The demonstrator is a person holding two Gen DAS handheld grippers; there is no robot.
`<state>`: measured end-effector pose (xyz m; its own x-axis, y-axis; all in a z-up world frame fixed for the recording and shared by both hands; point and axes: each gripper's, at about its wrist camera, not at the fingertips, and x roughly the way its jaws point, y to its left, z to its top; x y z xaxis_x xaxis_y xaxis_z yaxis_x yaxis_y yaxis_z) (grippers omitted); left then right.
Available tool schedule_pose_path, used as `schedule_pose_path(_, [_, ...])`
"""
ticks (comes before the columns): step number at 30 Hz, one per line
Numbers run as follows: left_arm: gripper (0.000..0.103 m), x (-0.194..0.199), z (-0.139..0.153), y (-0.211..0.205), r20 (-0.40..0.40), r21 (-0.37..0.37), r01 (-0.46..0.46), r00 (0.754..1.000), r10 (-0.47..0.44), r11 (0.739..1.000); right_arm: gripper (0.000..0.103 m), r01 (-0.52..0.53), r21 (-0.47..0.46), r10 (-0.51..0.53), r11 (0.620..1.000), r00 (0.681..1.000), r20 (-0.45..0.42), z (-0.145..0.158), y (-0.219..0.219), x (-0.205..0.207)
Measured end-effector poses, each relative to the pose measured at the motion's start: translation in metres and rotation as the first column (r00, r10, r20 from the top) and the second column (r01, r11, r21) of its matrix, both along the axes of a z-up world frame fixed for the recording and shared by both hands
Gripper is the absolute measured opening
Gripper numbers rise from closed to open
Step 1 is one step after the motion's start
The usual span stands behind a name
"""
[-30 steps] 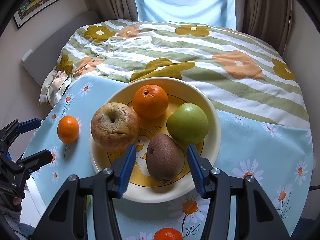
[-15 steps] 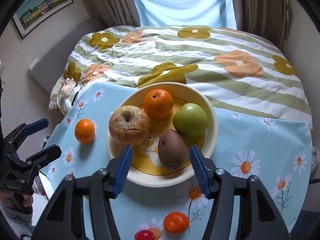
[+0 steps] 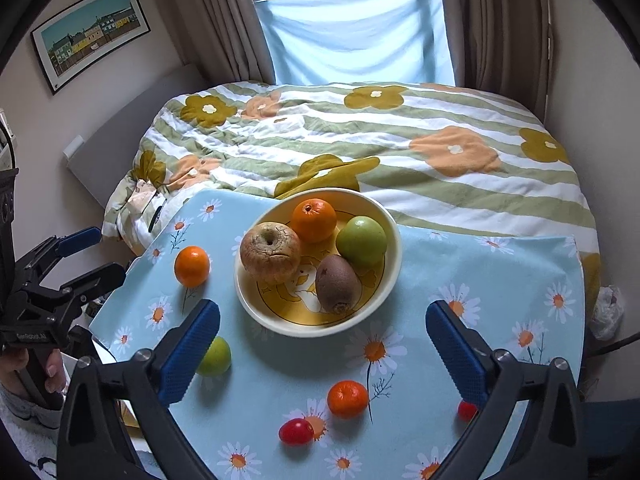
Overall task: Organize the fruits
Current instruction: 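Withdraw both tools from the bowl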
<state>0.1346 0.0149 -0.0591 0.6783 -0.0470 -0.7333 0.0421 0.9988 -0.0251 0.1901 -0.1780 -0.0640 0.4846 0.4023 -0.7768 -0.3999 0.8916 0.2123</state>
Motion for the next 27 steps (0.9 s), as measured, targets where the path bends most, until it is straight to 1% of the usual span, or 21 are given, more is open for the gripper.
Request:
schedule_pose_path(5, [0.103,-0.012,0.004,-0.003,0.015,-0.008,0.068,0.998,-0.068,0.998,0.103,0.078,0.0,-0.078,0.997,0.997,-0.004,0.01,-0.011,-0.027])
schedule_pose_path(9, [0.103,-0.025,0.003,-0.005,0.013,0.001,0.132,0.991,-0.132,0.991,0.103,0.162,-0.026,-0.162,0.986,0.987,0.001,0.015,-0.016,-0.052])
schedule_pose_path(13, [0.103,-0.034,-0.002,-0.008,0.002,0.006,0.199,0.98,-0.199,0.98,0.103,0.233,-0.047,-0.234,0.971,0.972,-0.003,0.013,-0.017,-0.078])
schedule_pose_path(16, [0.103,-0.038,-0.008,-0.011,-0.008,0.011,0.246,0.969,-0.246,0.969,0.103,0.278,-0.049,-0.279,0.959,0.96,-0.022,0.005,-0.017,-0.095])
schedule_pose_path(20, [0.103,-0.04,-0.022,-0.015,-0.029,0.005,0.299,0.954,-0.298,0.954,0.103,0.359,-0.068,-0.362,0.931,0.931,-0.047,-0.008,-0.019,-0.117])
schedule_pose_path(23, [0.103,-0.038,-0.036,-0.019,-0.052,0.007,0.337,0.94,-0.336,0.942,0.103,0.412,-0.06,-0.416,0.909,0.907,-0.068,-0.02,-0.022,-0.13])
schedule_pose_path(27, [0.103,-0.034,-0.056,-0.024,-0.083,0.015,0.381,0.922,-0.378,0.925,0.103,0.471,-0.075,-0.477,0.879,0.874,-0.094,-0.04,-0.026,-0.142])
